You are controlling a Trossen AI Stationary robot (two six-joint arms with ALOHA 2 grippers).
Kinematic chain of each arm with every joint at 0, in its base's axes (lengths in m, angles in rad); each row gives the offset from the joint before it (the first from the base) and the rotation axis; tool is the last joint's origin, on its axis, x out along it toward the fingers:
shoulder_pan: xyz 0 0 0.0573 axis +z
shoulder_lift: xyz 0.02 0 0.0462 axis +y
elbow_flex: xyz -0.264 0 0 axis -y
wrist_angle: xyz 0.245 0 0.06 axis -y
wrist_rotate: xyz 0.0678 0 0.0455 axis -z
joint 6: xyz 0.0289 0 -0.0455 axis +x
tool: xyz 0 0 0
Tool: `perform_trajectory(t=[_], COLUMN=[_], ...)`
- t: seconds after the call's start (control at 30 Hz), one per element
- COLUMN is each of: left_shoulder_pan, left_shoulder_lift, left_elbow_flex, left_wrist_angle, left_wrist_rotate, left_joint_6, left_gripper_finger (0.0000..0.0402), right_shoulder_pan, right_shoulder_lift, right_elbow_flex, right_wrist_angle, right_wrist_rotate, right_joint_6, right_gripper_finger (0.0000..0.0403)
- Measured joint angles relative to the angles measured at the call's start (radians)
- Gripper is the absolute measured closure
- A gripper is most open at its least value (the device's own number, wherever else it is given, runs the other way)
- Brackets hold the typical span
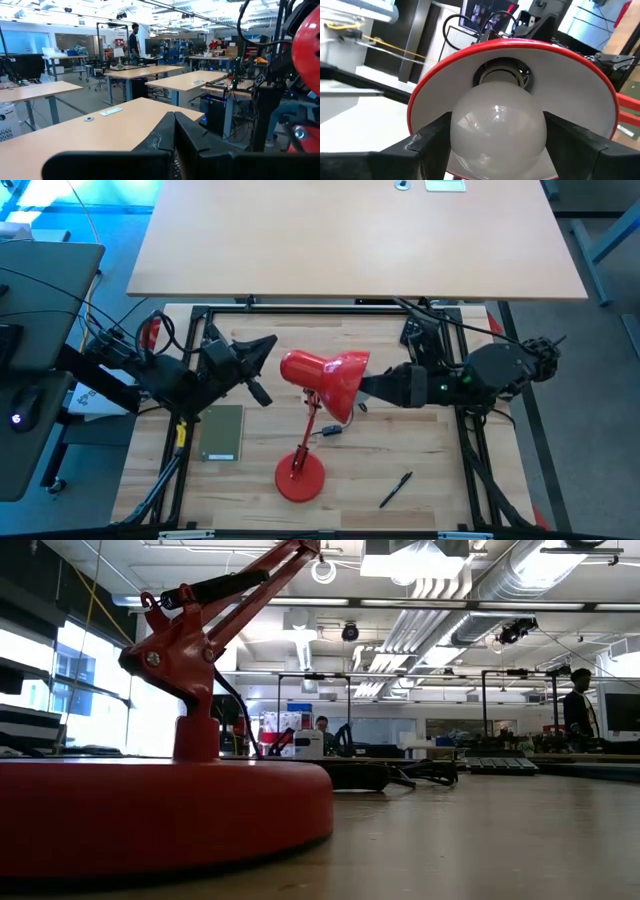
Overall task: Screw lightbulb
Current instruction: Insert the white lightbulb into the red lamp
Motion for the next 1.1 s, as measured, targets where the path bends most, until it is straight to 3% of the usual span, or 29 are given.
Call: perform_trajectory(t=[0.77, 1.1], left_shoulder_pan=[0.0, 0.0], left_shoulder_lift=[0.0, 0.0], left_elbow_flex=[0.0, 0.0], left_wrist_angle=[0.107, 0.27], left_wrist_rotate=[0.022, 0.047], left_joint_6=[-0.009, 0.108], left_gripper_finger=[0.0401, 0.0401], right_shoulder_pan=[-0.009, -0.017], right_shoulder_lift=[-0.044, -0.043], right_elbow_flex=[0.0, -0.001], right_wrist_angle=[-0.095, -0.097], right_wrist_rotate=[-0.049, -0.066], right_joint_6=[-0.217, -0.508], right_gripper_finger=[0.013, 0.013])
